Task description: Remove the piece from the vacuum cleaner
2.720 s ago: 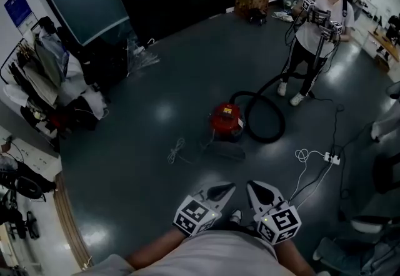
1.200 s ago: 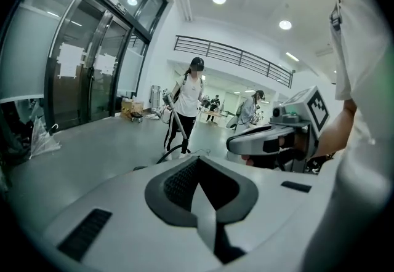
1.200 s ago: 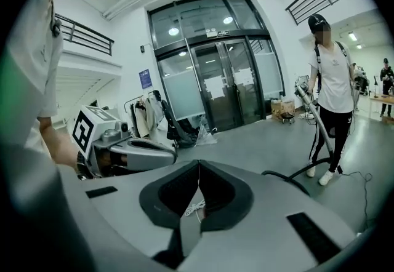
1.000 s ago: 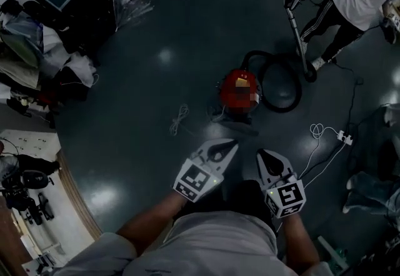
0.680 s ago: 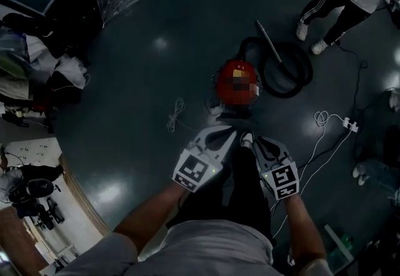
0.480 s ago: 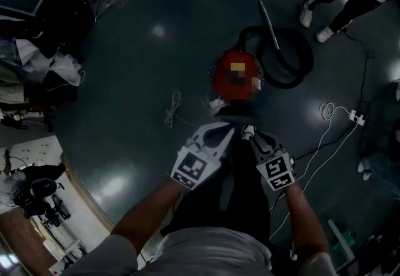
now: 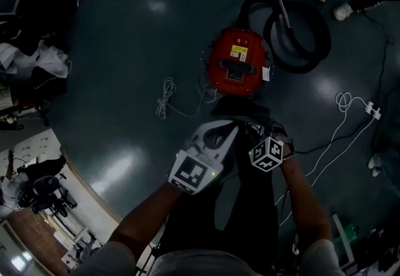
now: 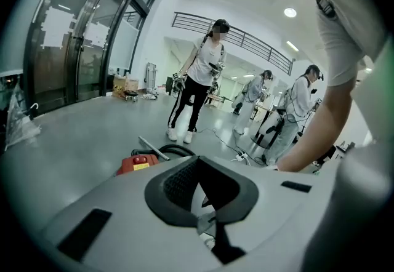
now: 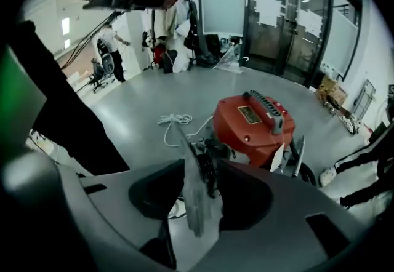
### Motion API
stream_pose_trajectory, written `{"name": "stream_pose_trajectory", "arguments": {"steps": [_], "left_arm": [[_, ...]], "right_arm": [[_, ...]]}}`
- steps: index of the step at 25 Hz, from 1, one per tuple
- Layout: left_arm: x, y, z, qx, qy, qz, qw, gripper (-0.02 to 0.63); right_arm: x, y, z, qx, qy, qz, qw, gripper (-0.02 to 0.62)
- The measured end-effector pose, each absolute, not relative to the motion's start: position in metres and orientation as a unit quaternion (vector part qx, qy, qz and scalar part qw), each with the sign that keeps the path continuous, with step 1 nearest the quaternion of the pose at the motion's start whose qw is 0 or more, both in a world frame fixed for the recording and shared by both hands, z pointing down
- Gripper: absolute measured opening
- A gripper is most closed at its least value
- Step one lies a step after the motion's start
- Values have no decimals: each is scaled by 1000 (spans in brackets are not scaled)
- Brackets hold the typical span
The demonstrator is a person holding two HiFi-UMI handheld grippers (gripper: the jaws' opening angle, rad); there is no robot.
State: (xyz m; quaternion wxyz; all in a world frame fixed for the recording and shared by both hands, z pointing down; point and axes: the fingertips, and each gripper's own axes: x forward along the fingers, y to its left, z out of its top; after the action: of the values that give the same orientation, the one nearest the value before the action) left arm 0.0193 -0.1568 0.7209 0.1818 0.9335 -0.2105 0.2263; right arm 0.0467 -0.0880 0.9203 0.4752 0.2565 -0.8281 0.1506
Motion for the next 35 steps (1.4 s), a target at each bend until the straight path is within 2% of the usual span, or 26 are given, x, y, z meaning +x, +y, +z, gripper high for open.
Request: {"name": "stream_pose_trajectory", "arguments": {"steps": [4,11,14,17,35], "left_arm": [[21,-161,742,930,-214,226,198,6],[10,-164,762,926,-219,229,206,6],[7,-163,765,925,-222,229,208,6],[3,-161,765,924,-223,230,210,6],[-14,-135,757,923,-227,226,216,6]], "right_arm": [[44,-85,969,214,-821,110,518,161],[44,-83,1010,177,-804,43,566,153],[43,-82,1011,167,-806,30,568,70],[41,-76,1011,146,-809,31,568,45],[28,-54,1006,130,-815,68,560,38]]}}
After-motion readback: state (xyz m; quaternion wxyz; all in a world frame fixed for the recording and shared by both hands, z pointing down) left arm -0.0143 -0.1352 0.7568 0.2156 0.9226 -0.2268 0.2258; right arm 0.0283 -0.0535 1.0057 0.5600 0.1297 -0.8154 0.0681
